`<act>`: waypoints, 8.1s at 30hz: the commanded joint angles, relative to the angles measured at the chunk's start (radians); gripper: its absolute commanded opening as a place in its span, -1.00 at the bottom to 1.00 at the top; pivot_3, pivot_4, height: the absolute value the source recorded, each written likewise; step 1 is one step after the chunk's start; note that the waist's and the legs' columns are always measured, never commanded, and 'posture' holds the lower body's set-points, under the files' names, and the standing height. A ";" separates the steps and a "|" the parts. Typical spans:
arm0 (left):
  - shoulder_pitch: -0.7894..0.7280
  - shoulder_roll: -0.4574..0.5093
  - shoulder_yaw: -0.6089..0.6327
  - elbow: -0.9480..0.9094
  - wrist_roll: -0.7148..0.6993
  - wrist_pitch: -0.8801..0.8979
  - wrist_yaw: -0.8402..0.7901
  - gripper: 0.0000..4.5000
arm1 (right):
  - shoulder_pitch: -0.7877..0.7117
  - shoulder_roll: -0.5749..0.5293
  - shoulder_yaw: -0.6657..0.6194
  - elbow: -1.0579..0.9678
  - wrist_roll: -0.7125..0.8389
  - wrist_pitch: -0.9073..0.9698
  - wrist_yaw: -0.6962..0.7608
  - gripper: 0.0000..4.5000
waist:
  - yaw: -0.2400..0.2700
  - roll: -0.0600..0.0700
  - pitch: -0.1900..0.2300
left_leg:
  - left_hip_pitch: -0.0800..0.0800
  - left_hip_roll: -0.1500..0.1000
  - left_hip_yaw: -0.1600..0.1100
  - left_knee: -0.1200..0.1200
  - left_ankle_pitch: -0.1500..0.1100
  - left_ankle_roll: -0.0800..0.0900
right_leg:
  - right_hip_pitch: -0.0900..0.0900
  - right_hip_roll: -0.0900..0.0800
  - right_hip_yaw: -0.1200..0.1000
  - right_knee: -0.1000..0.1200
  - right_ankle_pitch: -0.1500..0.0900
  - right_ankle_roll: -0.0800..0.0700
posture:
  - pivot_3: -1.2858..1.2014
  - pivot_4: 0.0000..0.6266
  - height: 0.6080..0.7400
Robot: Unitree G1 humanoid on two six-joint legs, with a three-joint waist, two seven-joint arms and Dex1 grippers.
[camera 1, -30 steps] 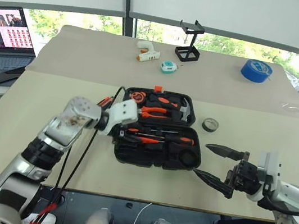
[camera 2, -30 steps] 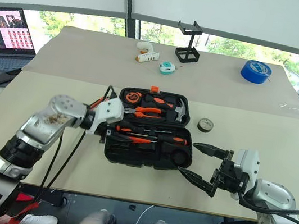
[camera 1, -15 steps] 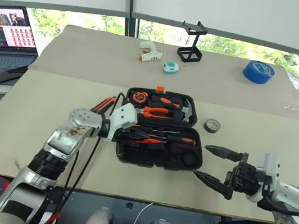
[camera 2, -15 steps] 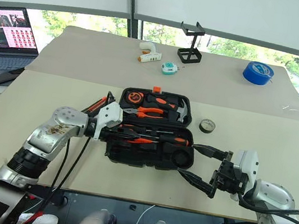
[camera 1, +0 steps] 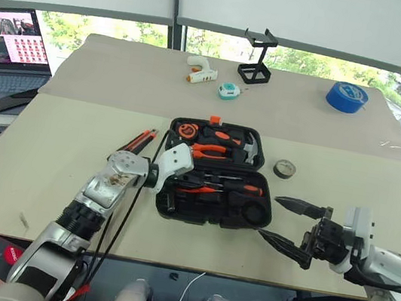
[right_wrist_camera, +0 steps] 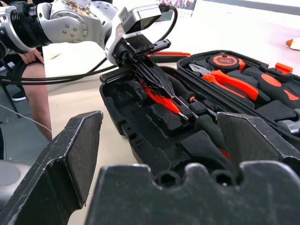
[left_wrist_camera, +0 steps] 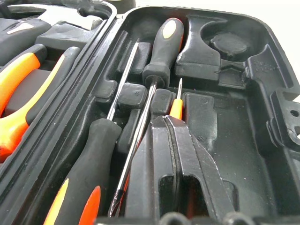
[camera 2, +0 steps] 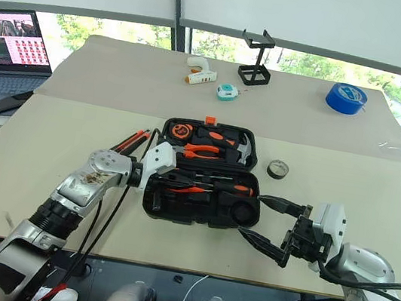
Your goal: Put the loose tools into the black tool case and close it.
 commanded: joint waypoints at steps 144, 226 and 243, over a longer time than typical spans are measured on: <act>-0.009 0.127 -0.139 -0.297 -0.019 0.202 -0.081 0.48 | 0.096 0.037 -0.079 0.061 0.004 -0.193 0.072 1.00 | 0.002 -0.002 -0.001 | 0.001 0.001 0.001 -0.001 -0.001 -0.003 | 0.000 0.000 0.000 -0.001 -0.001 0.000 | 0.03 -0.52 1.00; 0.606 0.220 0.659 -0.313 -0.563 -0.123 -0.119 0.98 | 0.120 0.074 -0.325 0.387 -0.162 -0.316 -0.196 1.00 | -0.007 0.013 -0.013 | 0.014 0.003 0.004 -0.012 -0.003 -0.001 | 0.009 -0.003 0.004 -0.009 -0.004 -0.004 | 0.03 -0.52 1.00; 0.496 0.147 0.434 -0.400 -0.517 -0.136 -0.069 0.98 | -0.969 -0.111 0.431 1.042 -0.682 -0.097 0.114 1.00 | -0.018 0.010 -0.006 | 0.000 0.001 0.007 -0.017 -0.002 0.000 | -0.009 0.001 0.010 -0.008 -0.002 -0.003 | 0.03 -0.52 1.00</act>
